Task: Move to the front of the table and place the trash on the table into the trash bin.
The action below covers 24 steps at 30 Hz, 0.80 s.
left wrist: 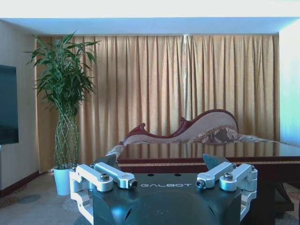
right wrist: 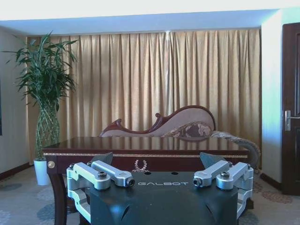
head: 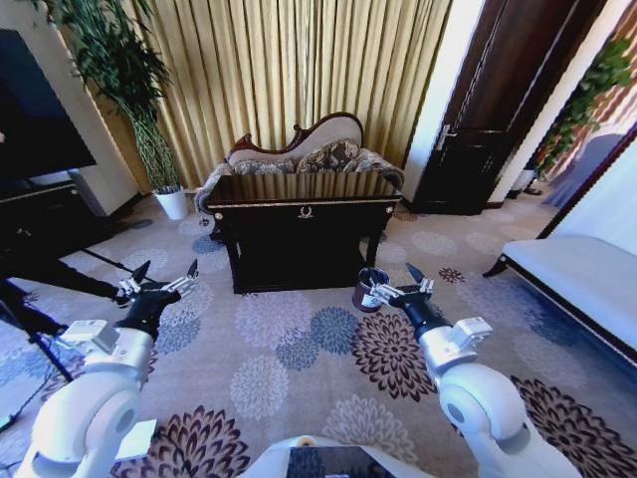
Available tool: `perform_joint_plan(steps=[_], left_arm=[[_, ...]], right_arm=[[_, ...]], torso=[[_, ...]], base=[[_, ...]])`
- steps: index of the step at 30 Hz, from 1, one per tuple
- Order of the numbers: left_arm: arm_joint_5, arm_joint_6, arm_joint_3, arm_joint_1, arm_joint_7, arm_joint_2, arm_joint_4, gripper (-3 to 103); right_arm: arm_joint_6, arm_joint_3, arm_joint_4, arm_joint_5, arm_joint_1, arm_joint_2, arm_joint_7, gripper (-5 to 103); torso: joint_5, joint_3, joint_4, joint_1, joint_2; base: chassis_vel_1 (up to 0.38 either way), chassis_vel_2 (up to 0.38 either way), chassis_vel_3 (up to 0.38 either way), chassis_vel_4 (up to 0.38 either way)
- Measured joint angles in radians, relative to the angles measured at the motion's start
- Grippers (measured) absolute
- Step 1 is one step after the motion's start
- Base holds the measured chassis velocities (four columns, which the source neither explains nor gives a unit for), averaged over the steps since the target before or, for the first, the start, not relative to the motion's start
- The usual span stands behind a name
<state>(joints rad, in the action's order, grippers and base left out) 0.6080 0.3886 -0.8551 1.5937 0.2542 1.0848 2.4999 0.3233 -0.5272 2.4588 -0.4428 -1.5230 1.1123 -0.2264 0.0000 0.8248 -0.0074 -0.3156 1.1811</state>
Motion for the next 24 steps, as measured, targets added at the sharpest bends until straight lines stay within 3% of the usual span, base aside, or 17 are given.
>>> perform_joint_plan(steps=[15, 24], left_arm=[[0.000, 0.028, -0.004, -0.002, -0.001, -0.012, 0.000, 100], [0.012, 0.030, -0.007, -0.002, -0.042, -0.023, 0.000, 100]], right_arm=[[-0.004, -0.032, -0.007, 0.075, -0.016, -0.016, -0.009, 100], [0.020, -0.040, 0.012, 0.005, -0.023, -0.031, 0.008, 100]], torso=[[0.0000, 0.000, 0.0000, 0.000, 0.000], [0.0000, 0.000, 0.0000, 0.000, 0.000]], base=[[0.000, 0.000, 0.000, 0.000], [0.000, 0.000, 0.000, 0.000]])
